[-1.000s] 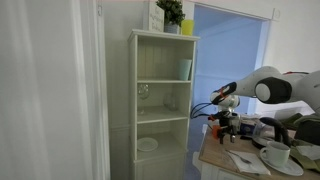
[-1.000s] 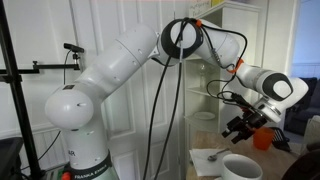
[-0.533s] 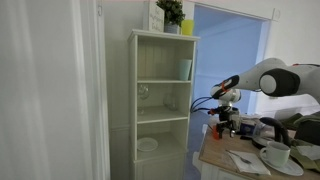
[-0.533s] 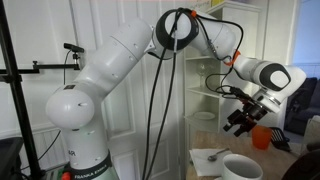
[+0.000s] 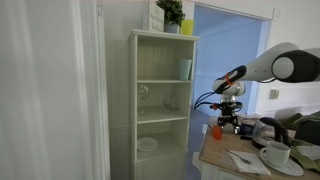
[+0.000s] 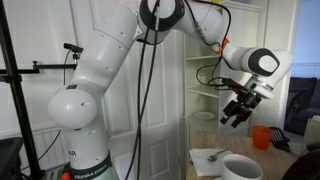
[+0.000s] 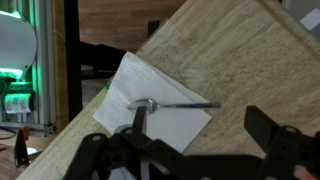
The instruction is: Take the spoon out of the teacup and put it on the paper towel
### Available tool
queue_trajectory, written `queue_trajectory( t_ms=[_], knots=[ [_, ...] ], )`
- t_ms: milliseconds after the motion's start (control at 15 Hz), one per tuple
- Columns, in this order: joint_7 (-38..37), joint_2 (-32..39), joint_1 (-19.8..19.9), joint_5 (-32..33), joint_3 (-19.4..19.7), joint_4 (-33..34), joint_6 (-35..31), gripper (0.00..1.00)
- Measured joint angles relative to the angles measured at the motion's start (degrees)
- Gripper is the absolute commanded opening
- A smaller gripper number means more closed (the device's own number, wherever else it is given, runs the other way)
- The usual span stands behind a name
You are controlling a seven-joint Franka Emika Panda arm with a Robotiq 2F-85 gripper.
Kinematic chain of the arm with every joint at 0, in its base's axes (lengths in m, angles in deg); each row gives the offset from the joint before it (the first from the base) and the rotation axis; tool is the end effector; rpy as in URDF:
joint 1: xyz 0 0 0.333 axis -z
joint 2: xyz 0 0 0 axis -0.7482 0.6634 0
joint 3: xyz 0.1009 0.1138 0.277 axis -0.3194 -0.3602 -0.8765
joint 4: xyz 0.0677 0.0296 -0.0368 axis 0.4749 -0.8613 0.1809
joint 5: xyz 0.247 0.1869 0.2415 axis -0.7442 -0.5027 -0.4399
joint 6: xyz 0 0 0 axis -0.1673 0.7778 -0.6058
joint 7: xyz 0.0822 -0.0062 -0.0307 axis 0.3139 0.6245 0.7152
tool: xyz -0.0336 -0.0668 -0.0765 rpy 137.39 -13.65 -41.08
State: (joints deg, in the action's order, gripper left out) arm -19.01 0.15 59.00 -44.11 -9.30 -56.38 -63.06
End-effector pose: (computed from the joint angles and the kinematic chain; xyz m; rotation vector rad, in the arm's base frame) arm 0.5867 -0.2120 0.3083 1.9890 -2.2102 -0.7331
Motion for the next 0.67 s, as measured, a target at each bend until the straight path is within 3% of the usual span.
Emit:
queue_trajectory(
  t_ms=[533, 667],
  knots=[
    [11.72, -22.88, -0.4, 2.22, 0.02, -20.15, -17.94, 1.0],
    [12.07, -24.66, -0.25, 2.23, 0.02, -21.32, -18.17, 1.0]
  ],
)
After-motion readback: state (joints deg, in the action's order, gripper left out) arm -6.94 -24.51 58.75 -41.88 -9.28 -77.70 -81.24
